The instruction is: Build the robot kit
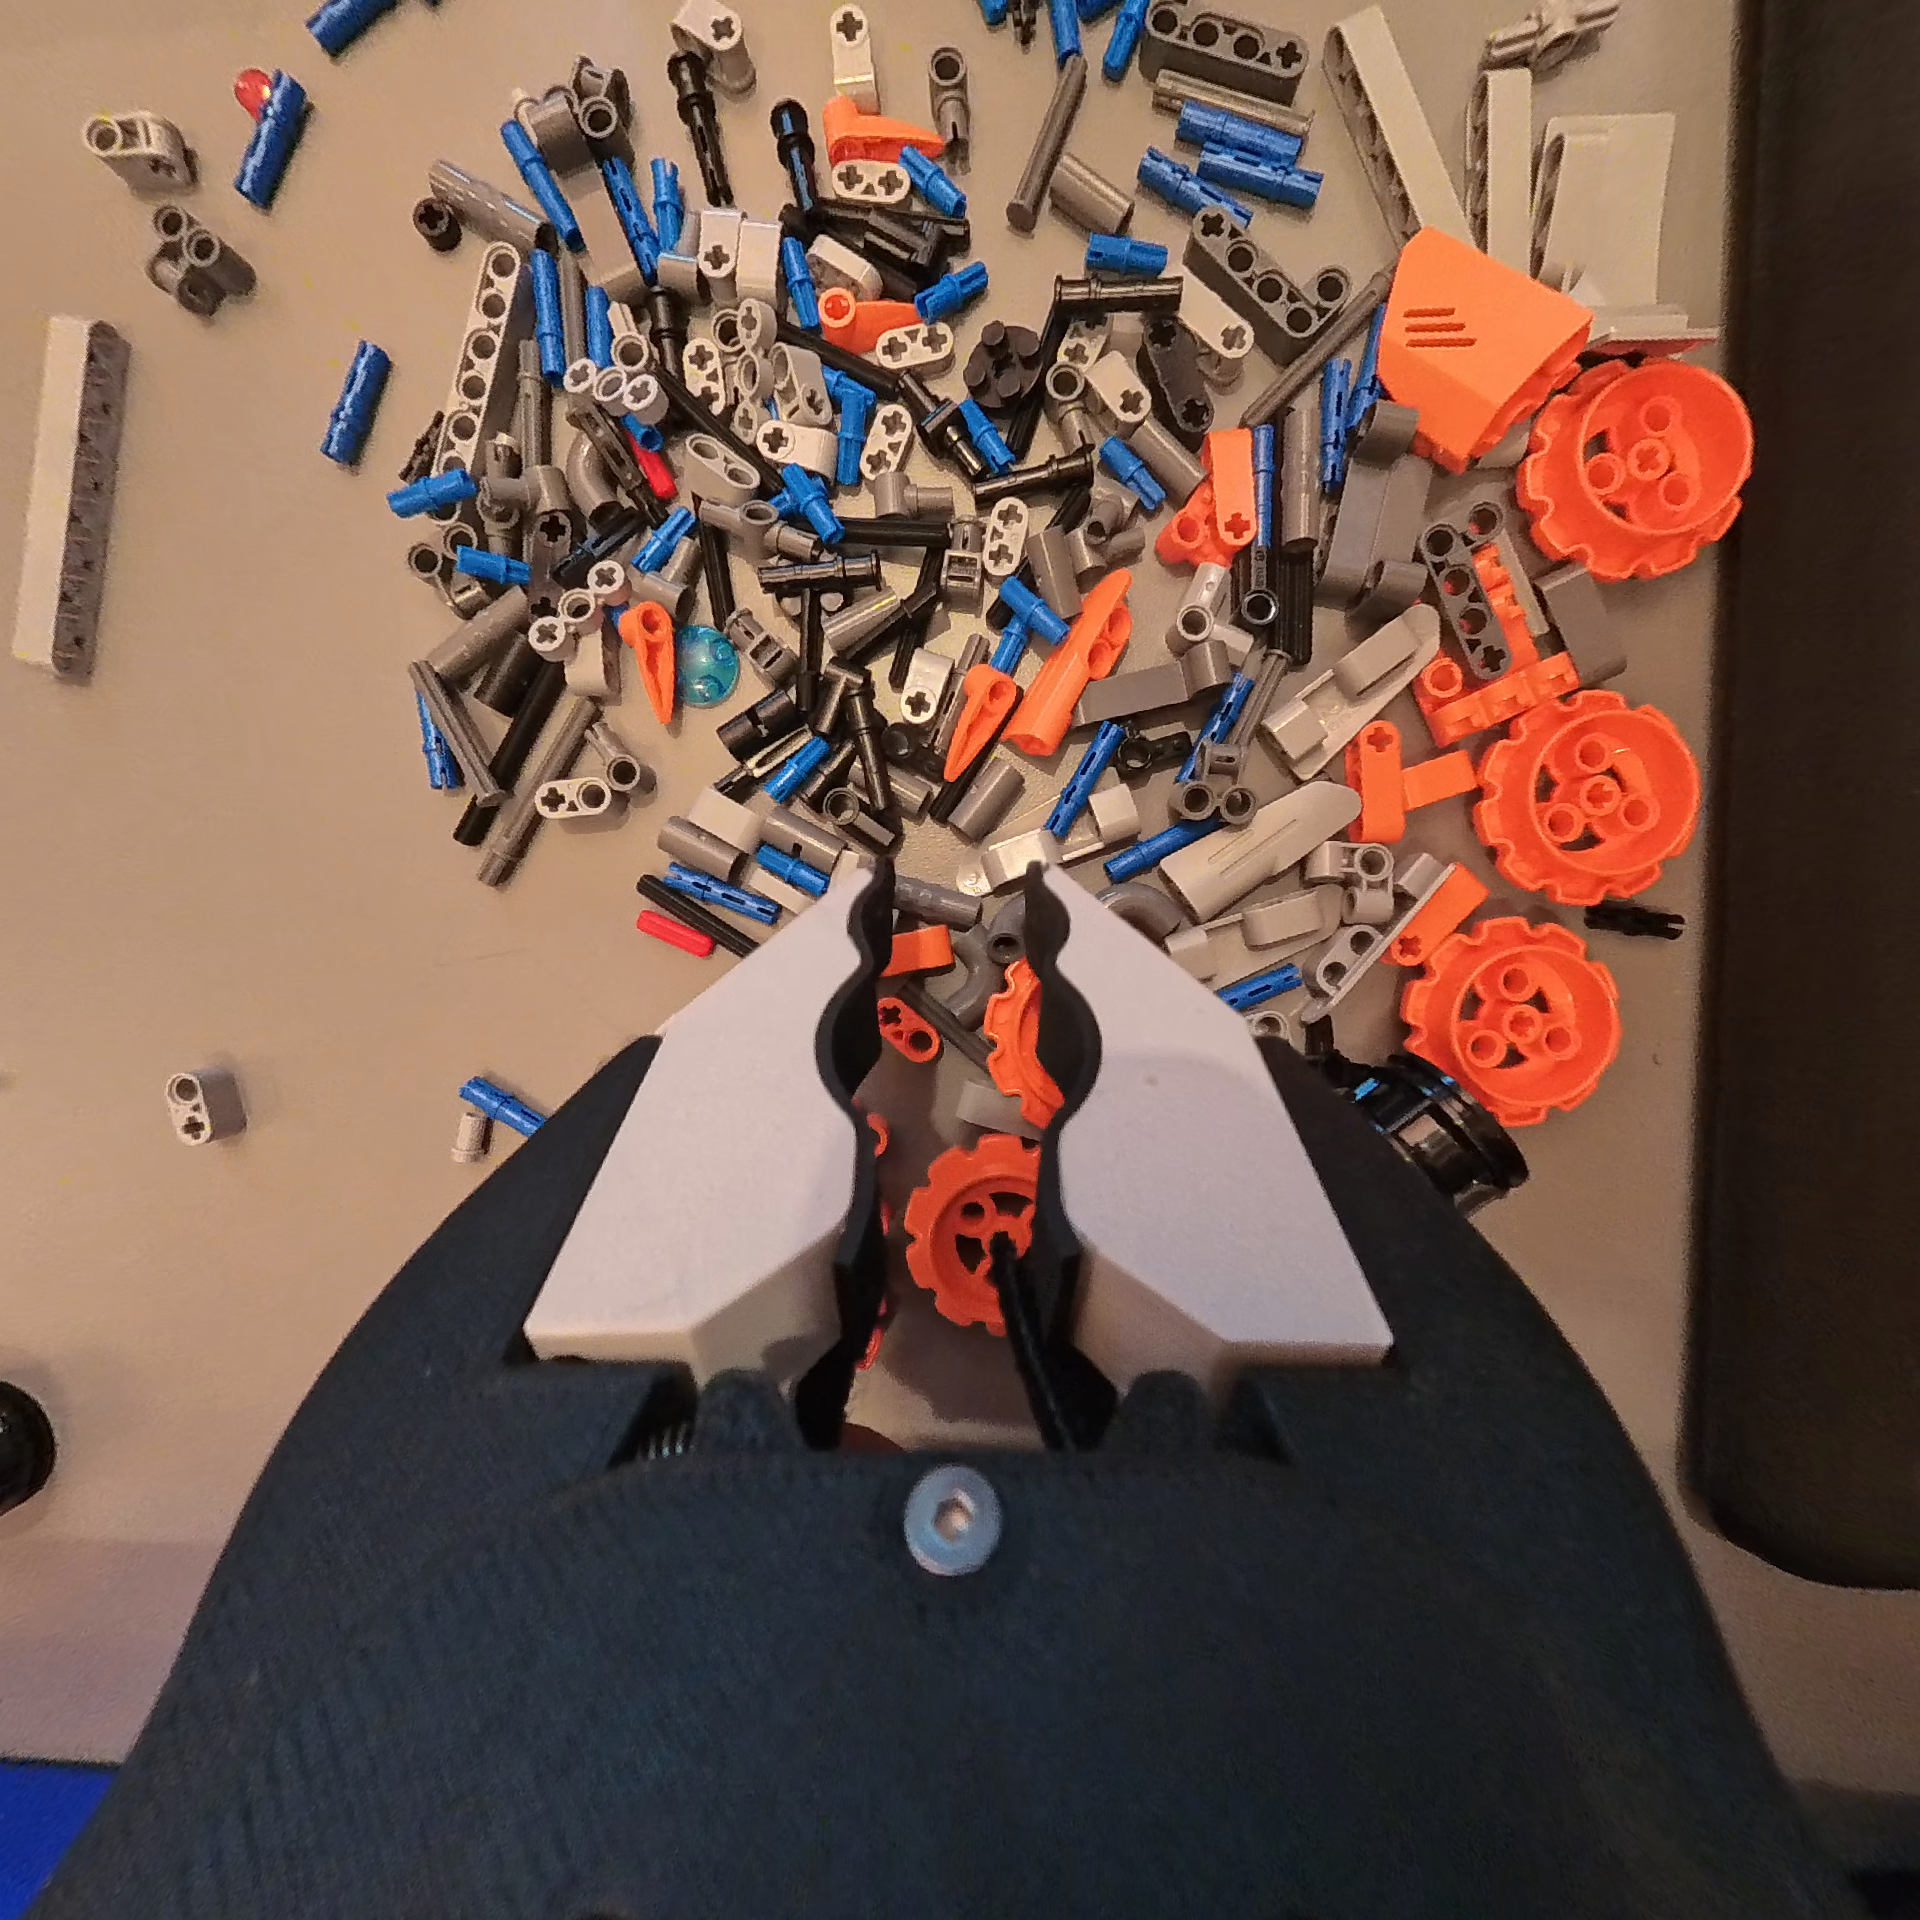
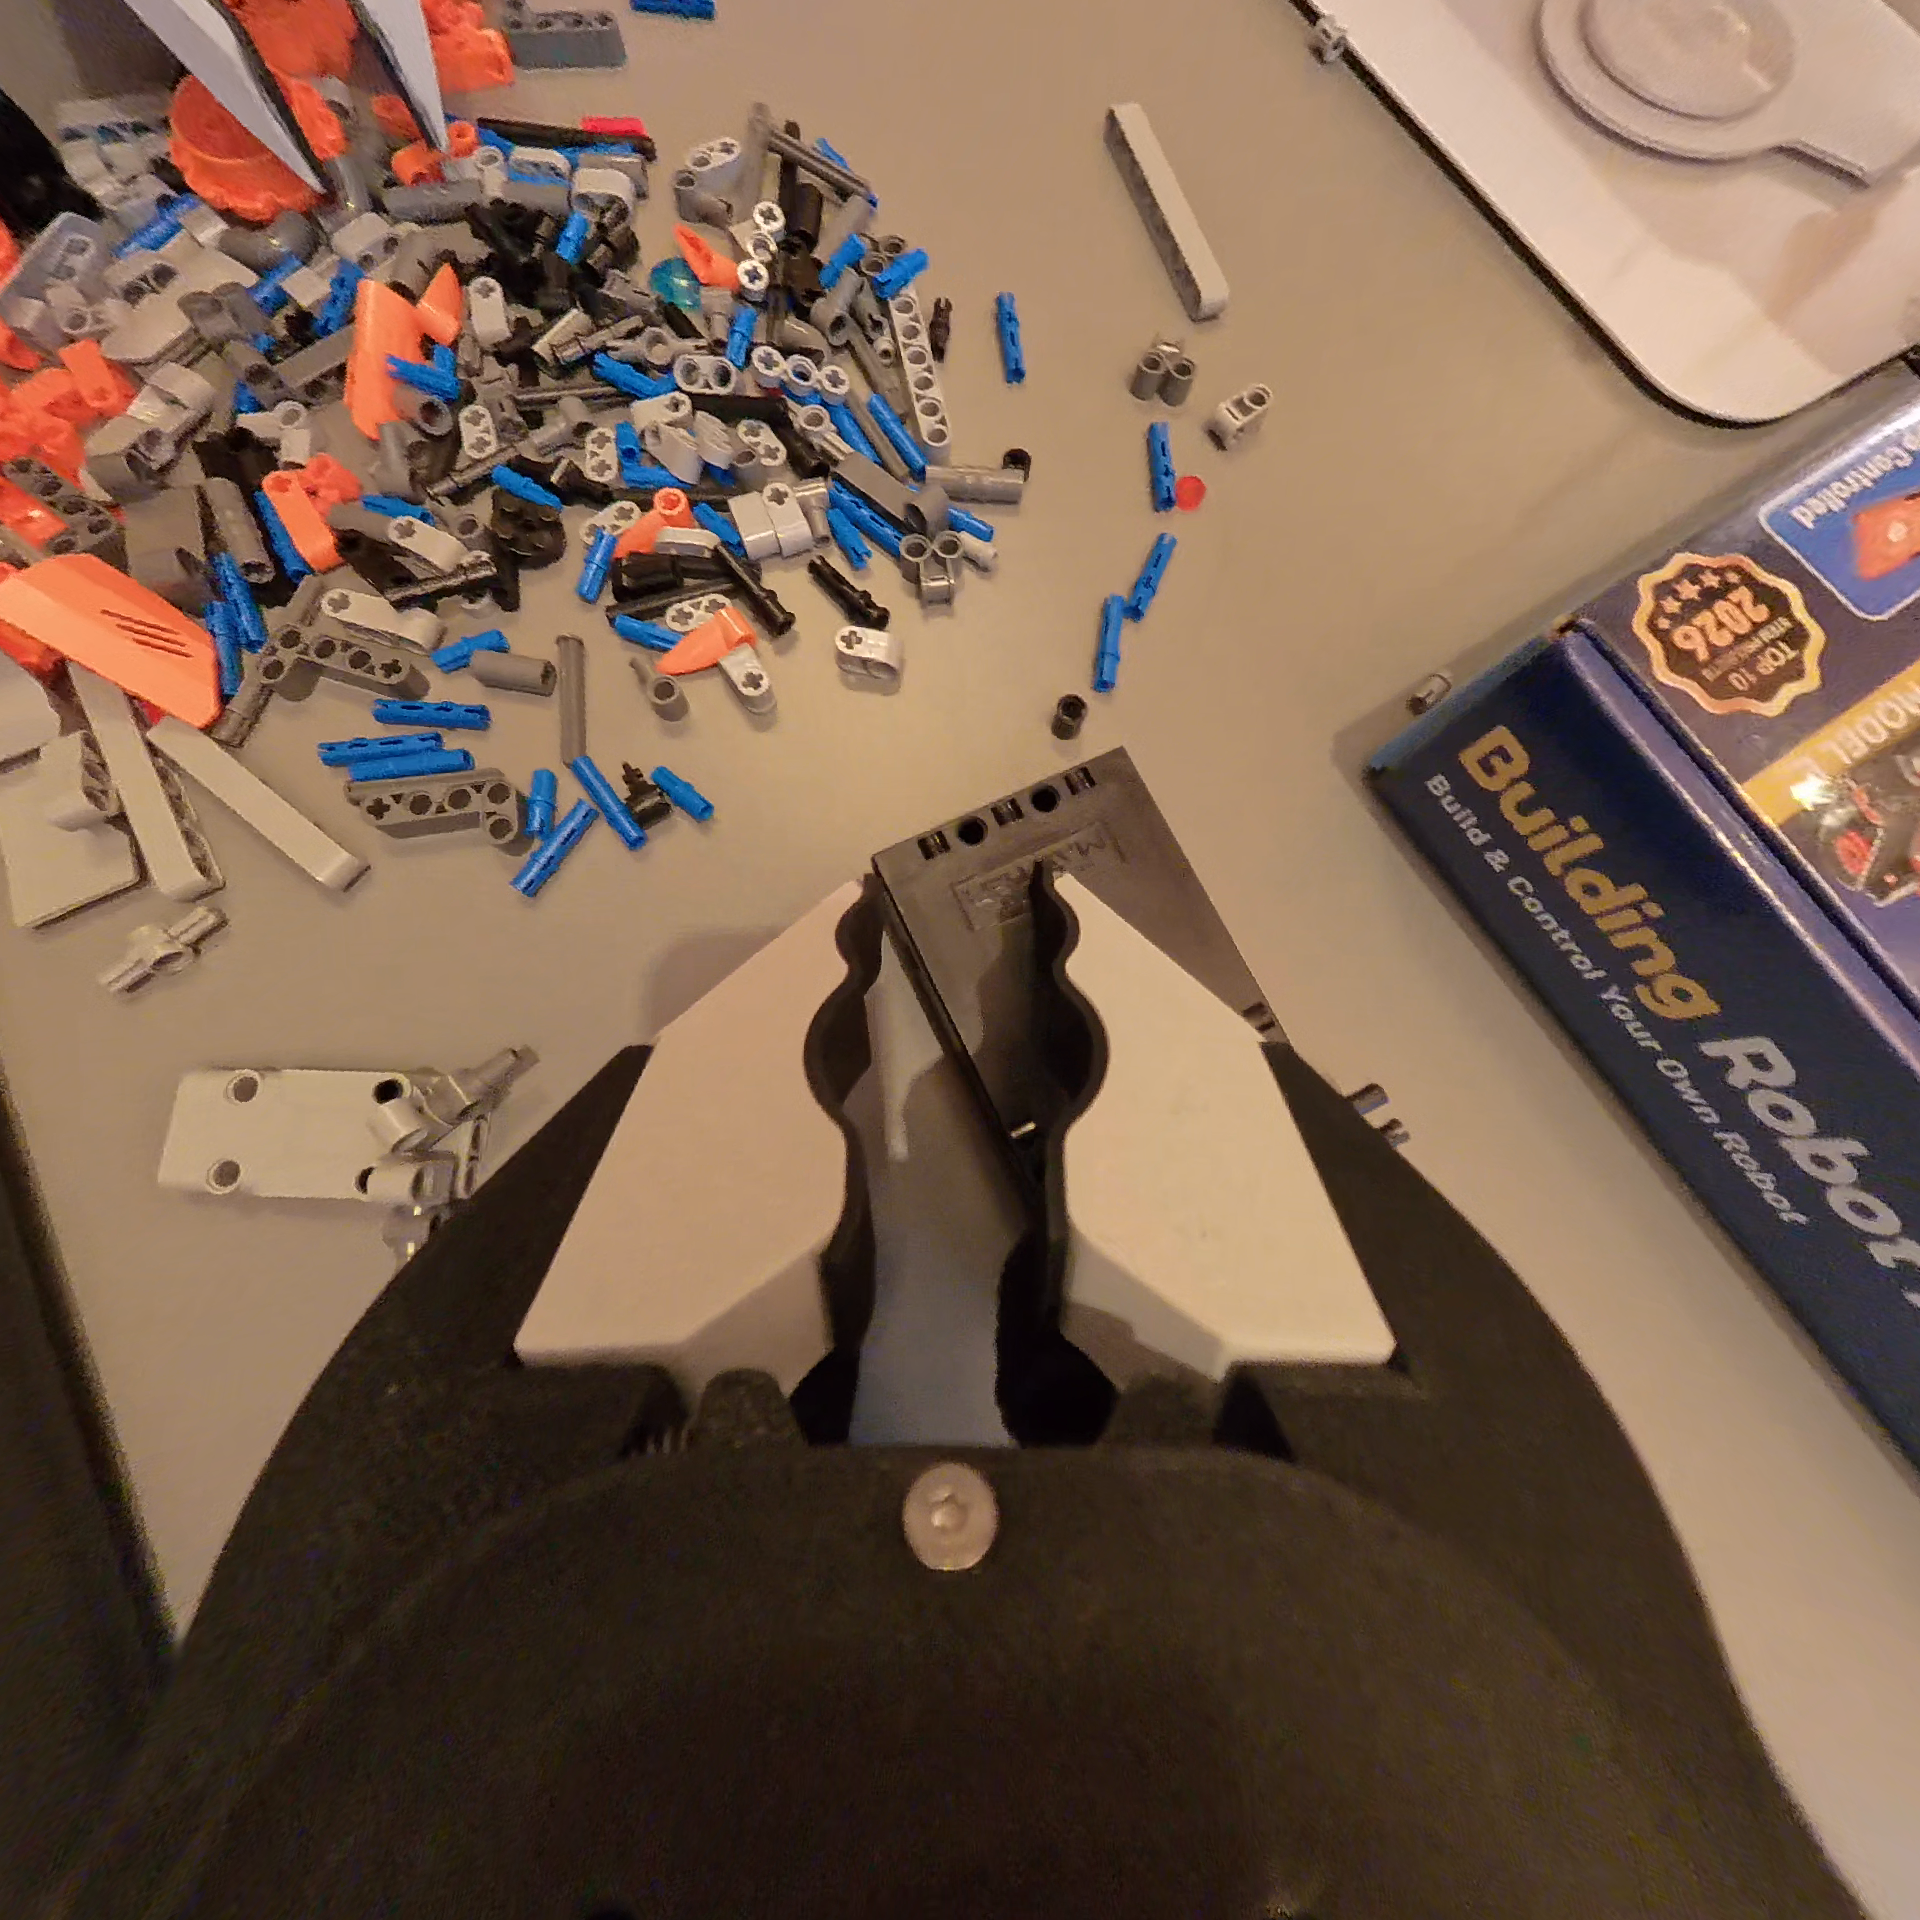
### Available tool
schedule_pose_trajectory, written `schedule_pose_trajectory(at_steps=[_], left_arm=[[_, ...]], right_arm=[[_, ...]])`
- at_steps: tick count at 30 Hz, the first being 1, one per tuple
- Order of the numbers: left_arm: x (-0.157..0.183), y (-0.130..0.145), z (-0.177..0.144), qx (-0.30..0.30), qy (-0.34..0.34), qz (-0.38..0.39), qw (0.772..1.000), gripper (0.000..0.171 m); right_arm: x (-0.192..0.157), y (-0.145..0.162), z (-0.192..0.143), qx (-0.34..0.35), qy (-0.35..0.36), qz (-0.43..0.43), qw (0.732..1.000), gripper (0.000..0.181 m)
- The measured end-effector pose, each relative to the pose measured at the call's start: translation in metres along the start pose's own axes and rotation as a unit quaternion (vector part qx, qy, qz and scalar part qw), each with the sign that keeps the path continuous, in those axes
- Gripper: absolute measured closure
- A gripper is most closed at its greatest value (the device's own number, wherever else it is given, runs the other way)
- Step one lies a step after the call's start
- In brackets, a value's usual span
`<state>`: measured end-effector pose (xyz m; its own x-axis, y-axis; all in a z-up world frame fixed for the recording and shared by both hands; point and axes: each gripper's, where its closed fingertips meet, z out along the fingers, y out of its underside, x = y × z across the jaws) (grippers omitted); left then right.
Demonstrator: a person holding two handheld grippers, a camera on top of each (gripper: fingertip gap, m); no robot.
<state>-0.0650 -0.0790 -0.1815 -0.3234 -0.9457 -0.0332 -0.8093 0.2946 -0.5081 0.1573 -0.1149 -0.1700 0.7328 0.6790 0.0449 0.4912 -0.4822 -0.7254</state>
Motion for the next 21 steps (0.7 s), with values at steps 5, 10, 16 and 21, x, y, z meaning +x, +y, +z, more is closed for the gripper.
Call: schedule_pose_trajectory(at_steps=[5, 10, 16, 21], left_arm=[[-0.001, -0.005, -0.002, 0.011, -0.002, -0.001, 1.000, 0.149], [0.001, -0.006, 0.000, 0.012, 0.001, 0.001, 1.000, 0.149], [0.002, -0.008, 0.001, 0.016, 0.002, 0.003, 1.000, 0.149], [0.006, -0.016, 0.005, 0.030, 0.012, 0.004, 0.999, 0.148]], right_arm=[[-0.020, -0.021, -0.004, 0.045, -0.033, -0.028, 0.998, 0.158], [-0.049, -0.018, 0.012, 0.020, -0.084, -0.063, 0.994, 0.167], [-0.065, -0.010, 0.028, -0.013, -0.107, -0.086, 0.990, 0.174], [-0.065, -0.018, 0.023, 0.020, -0.112, -0.079, 0.990, 0.175]])
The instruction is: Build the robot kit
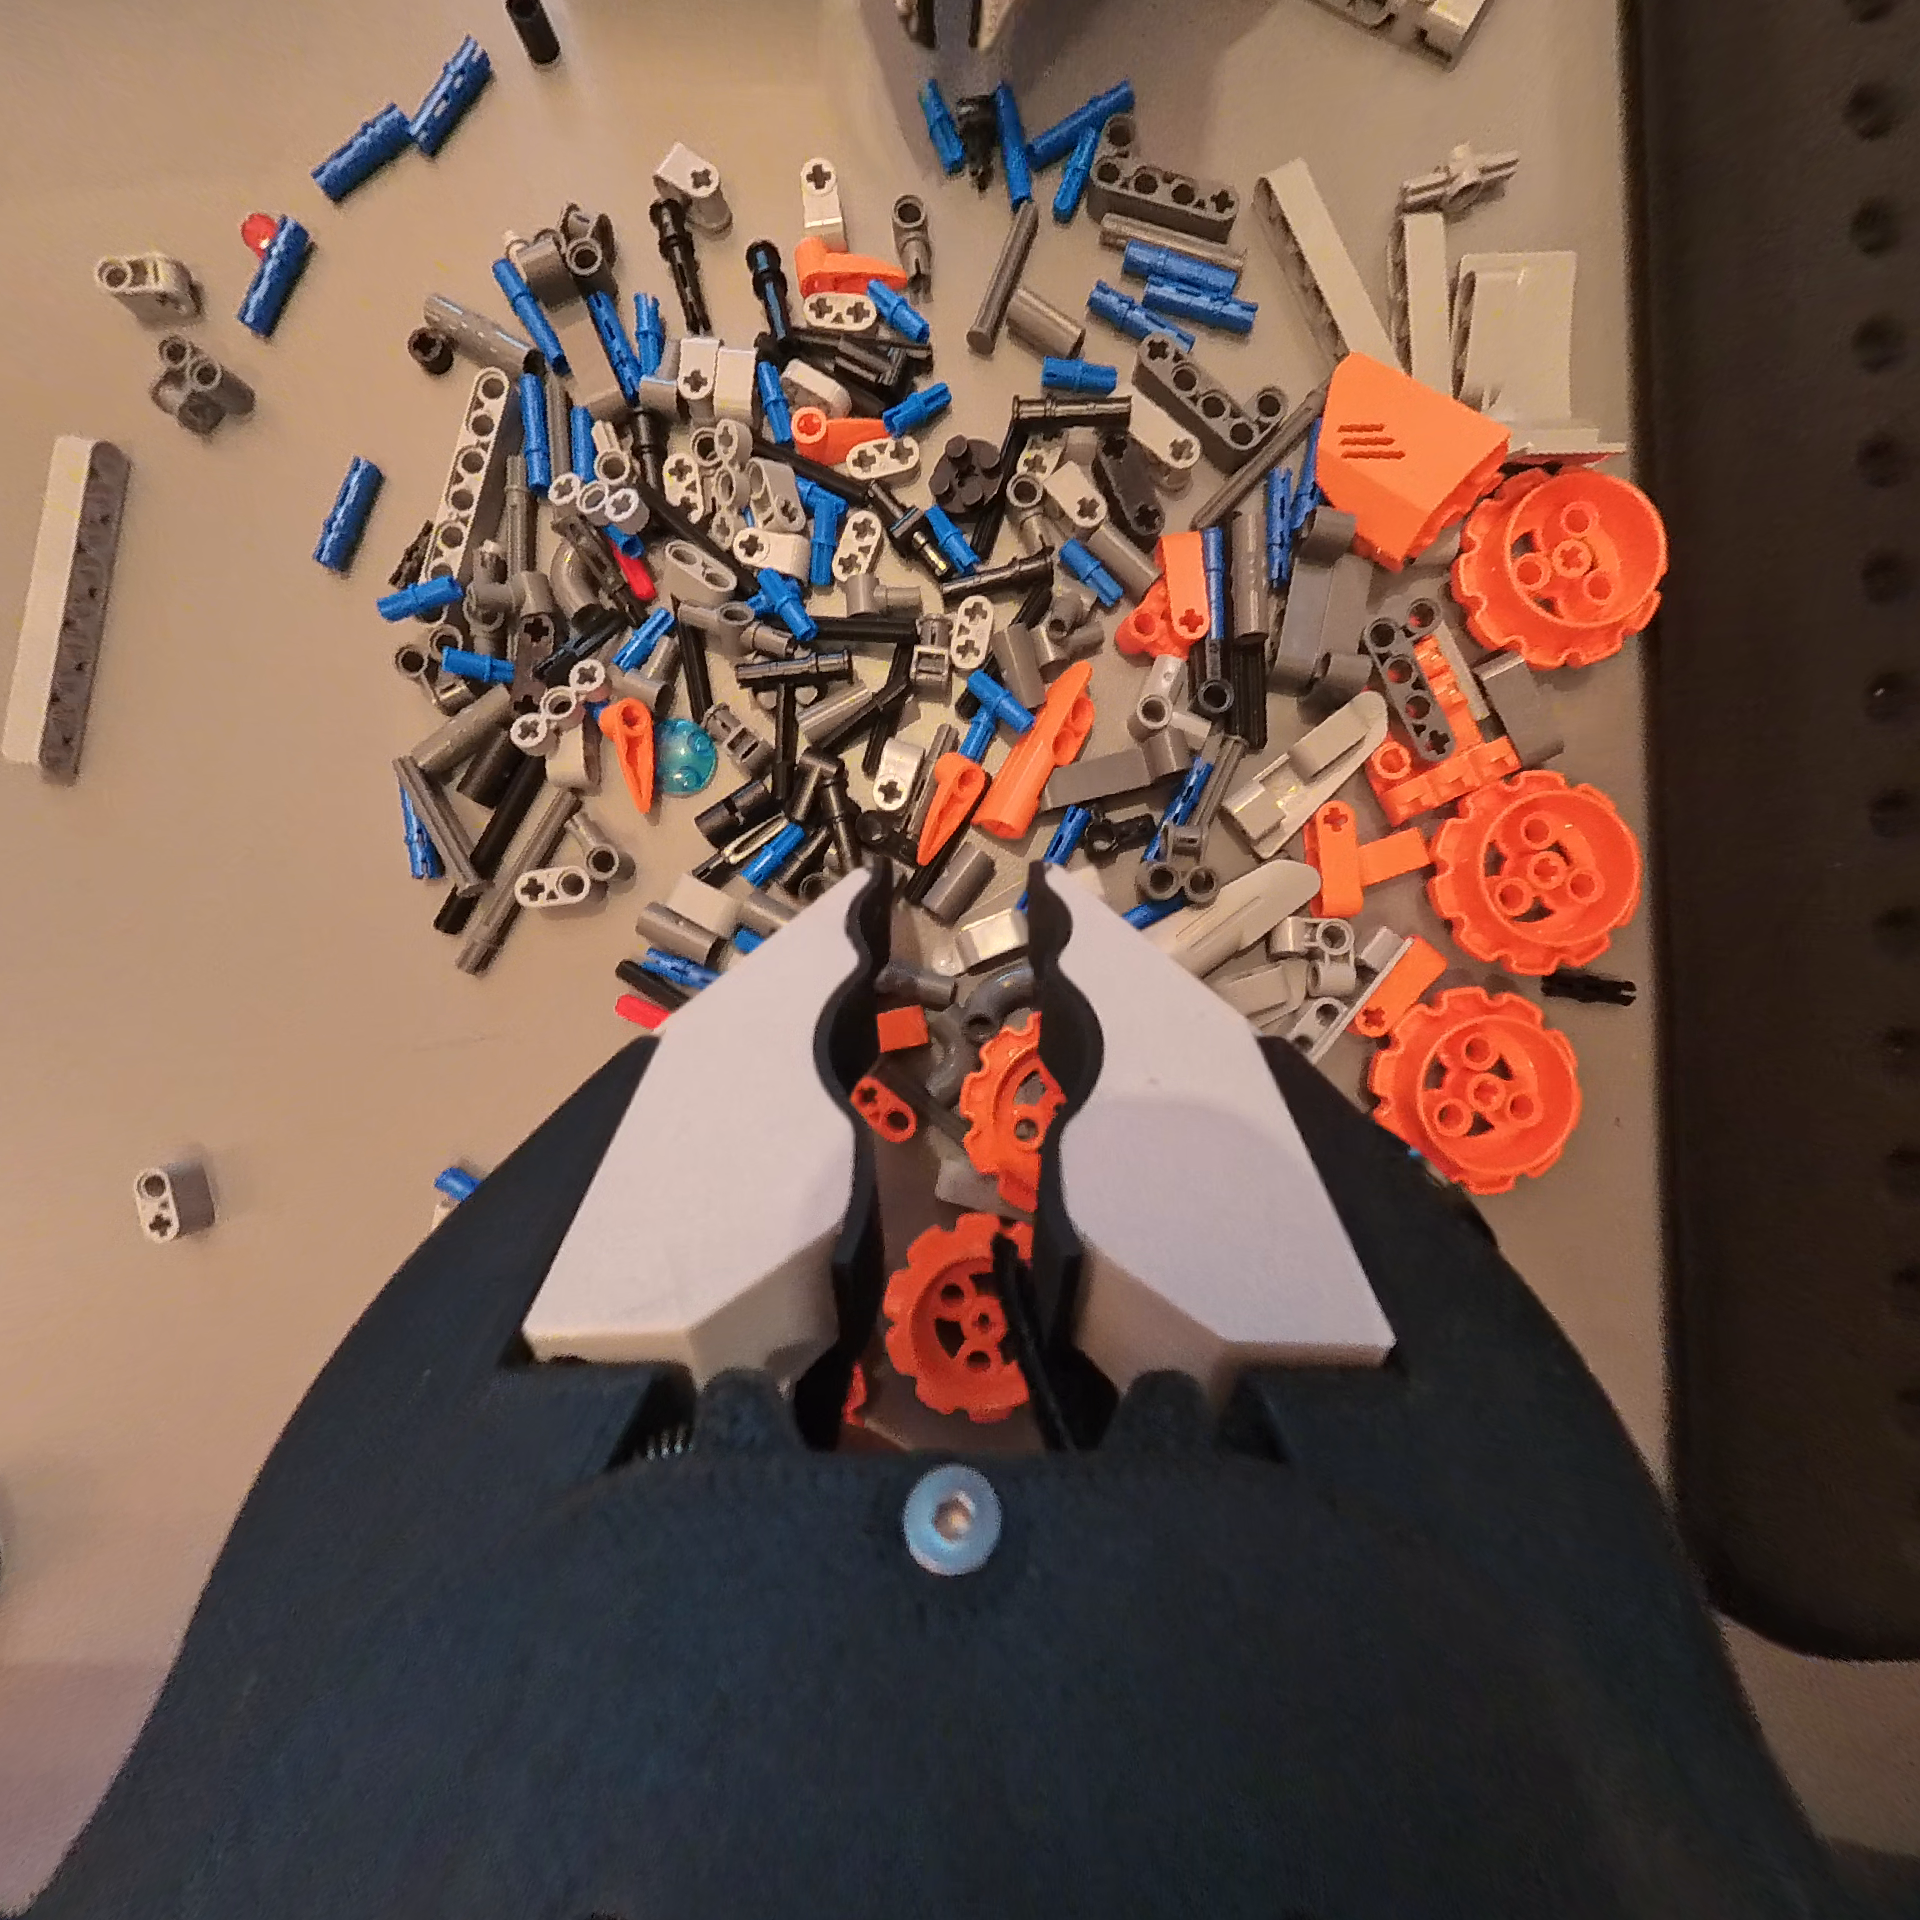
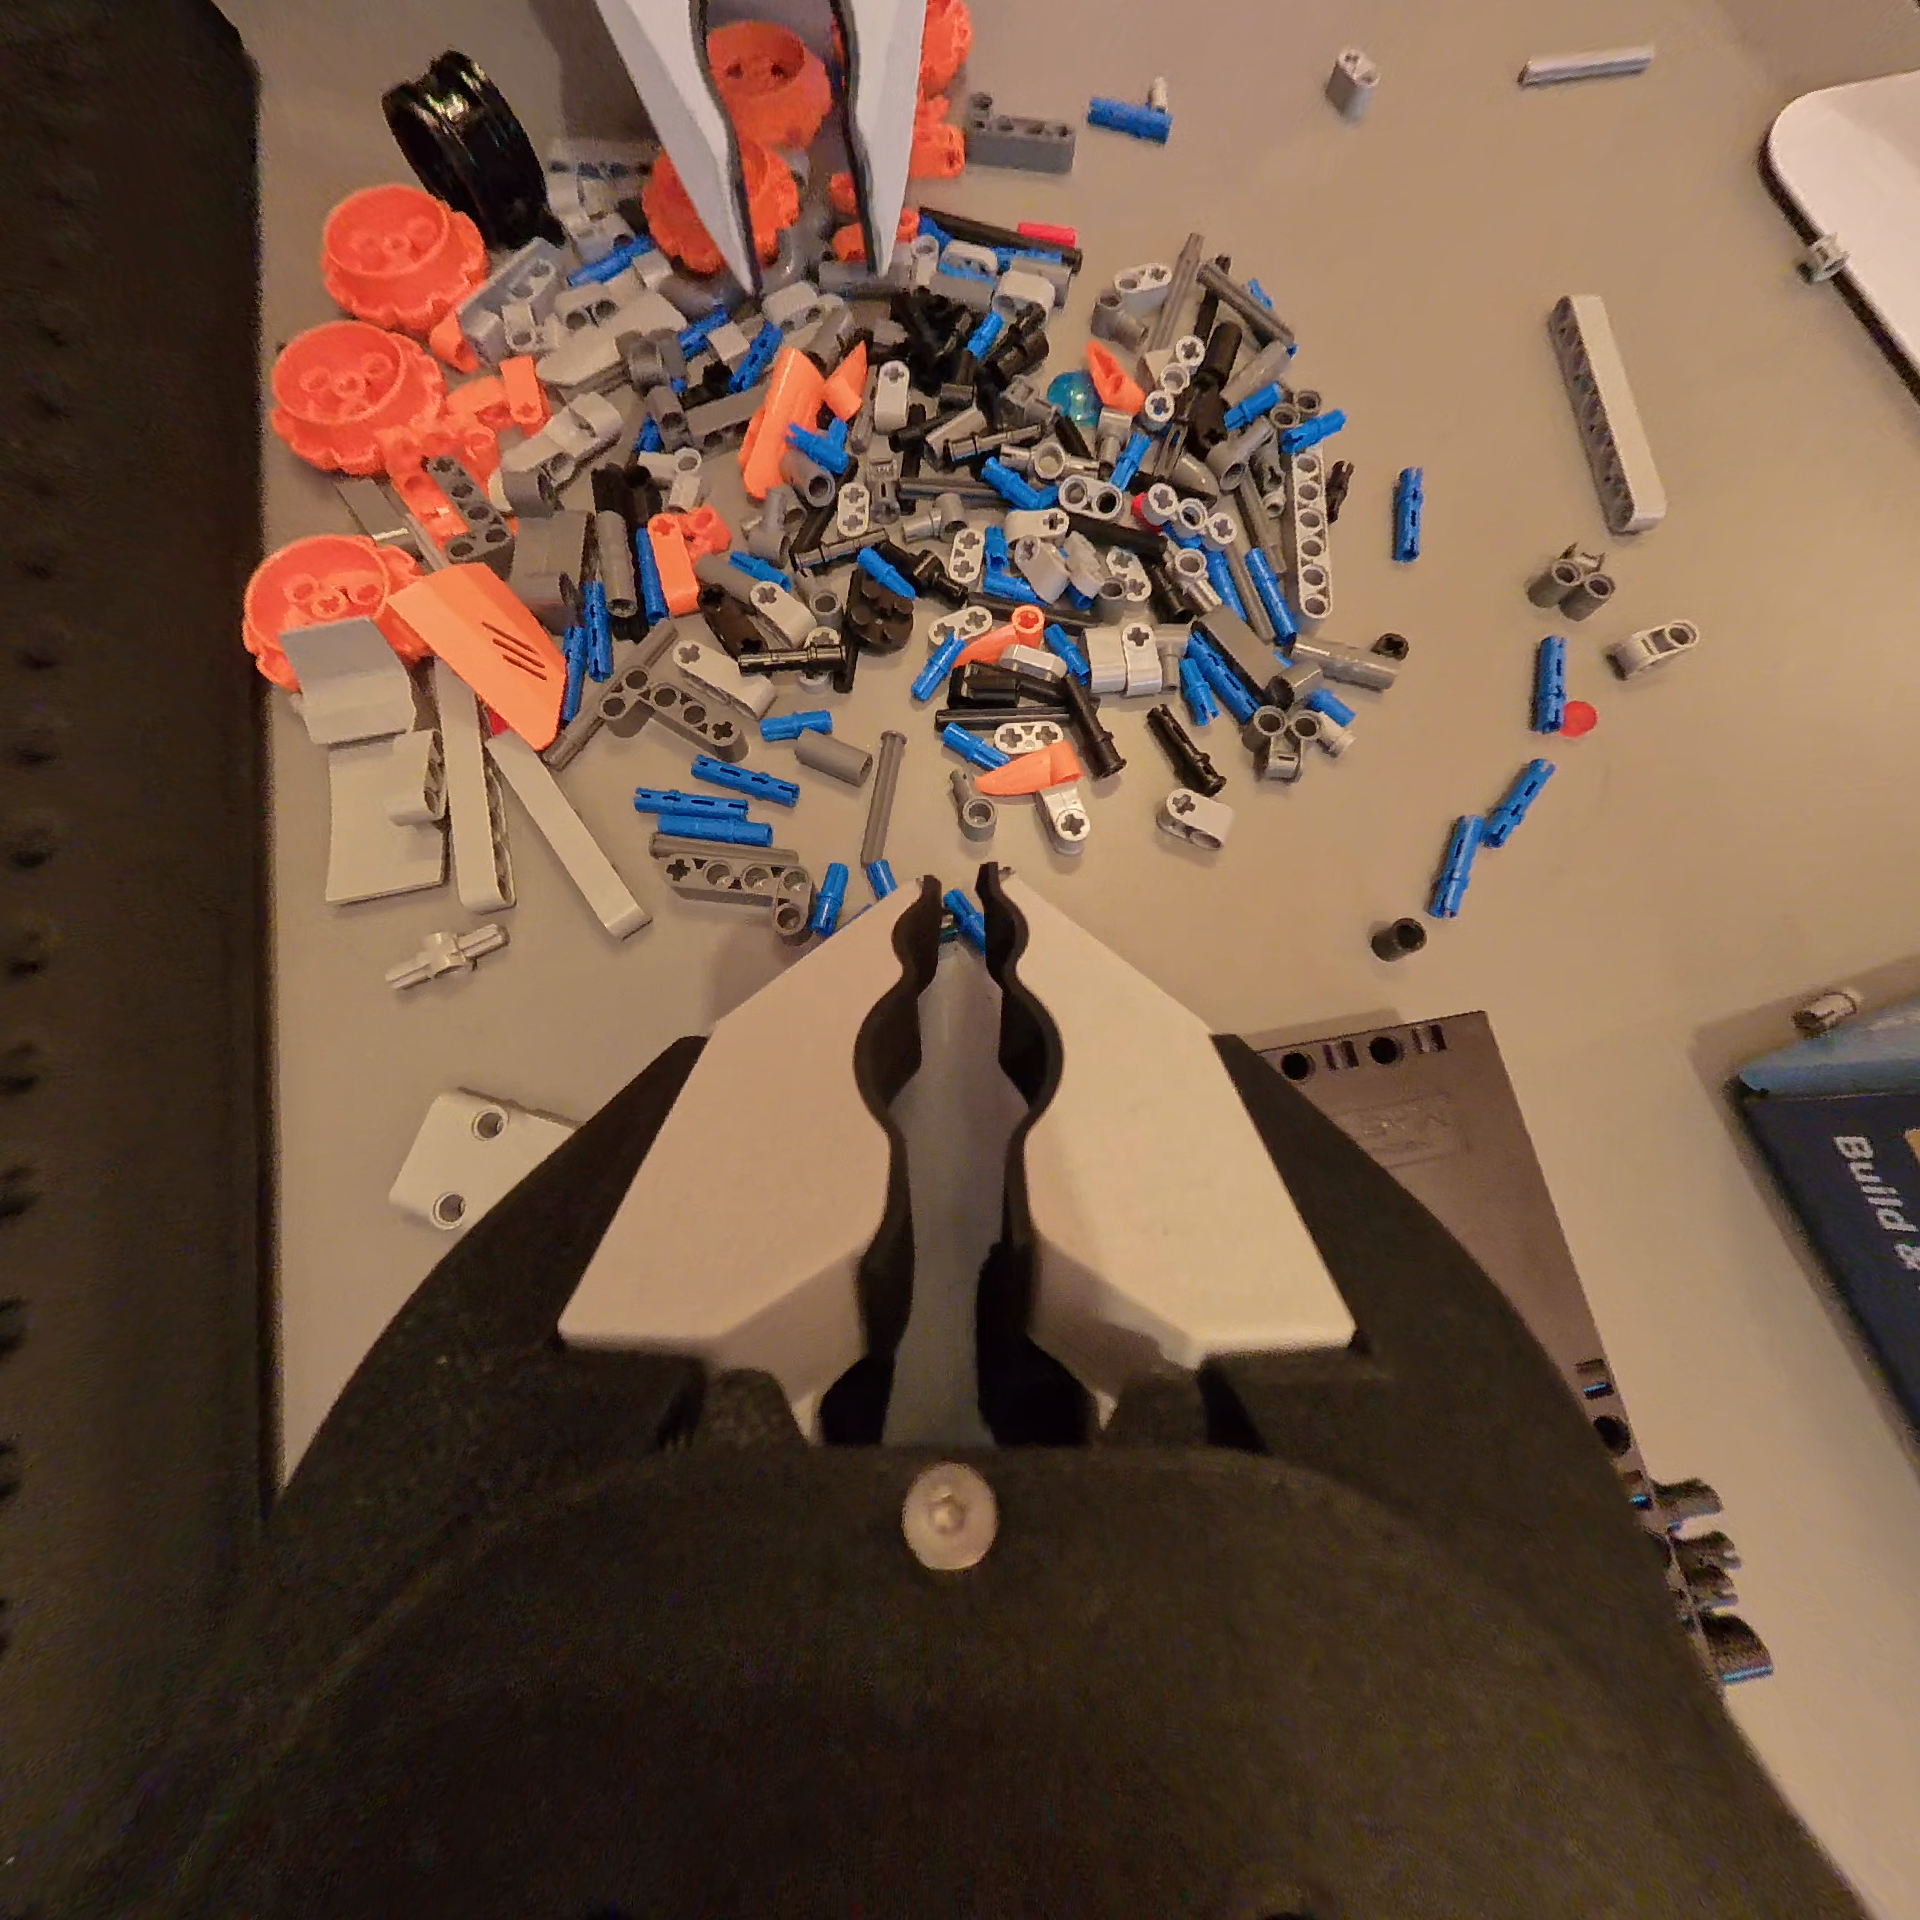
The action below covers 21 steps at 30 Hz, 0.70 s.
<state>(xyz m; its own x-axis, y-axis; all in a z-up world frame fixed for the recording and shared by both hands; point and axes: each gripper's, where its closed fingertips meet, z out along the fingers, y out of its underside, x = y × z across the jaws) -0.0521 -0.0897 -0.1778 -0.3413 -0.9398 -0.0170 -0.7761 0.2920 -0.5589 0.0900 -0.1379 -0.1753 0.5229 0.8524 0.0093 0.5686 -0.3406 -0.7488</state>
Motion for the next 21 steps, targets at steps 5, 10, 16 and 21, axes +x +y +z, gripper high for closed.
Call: schedule_pose_trajectory(at_steps=[5, 10, 16, 21], left_arm=[[0.012, -0.015, 0.005, 0.016, 0.017, 0.013, 1.000, 0.148], [0.019, -0.021, 0.009, 0.029, 0.030, 0.016, 0.999, 0.147], [0.013, -0.028, 0.009, 0.045, 0.013, 0.018, 0.999, 0.149], [0.012, -0.033, 0.007, 0.058, 0.008, 0.015, 0.998, 0.149]], right_arm=[[0.001, -0.003, -0.002, 0.021, -0.004, 0.001, 1.000, 0.176], [0.002, -0.004, -0.004, 0.033, -0.005, 0.008, 0.999, 0.175], [0.003, -0.006, -0.005, 0.047, -0.007, 0.010, 0.999, 0.175], [0.004, -0.010, -0.010, 0.065, -0.006, 0.012, 0.998, 0.176]])
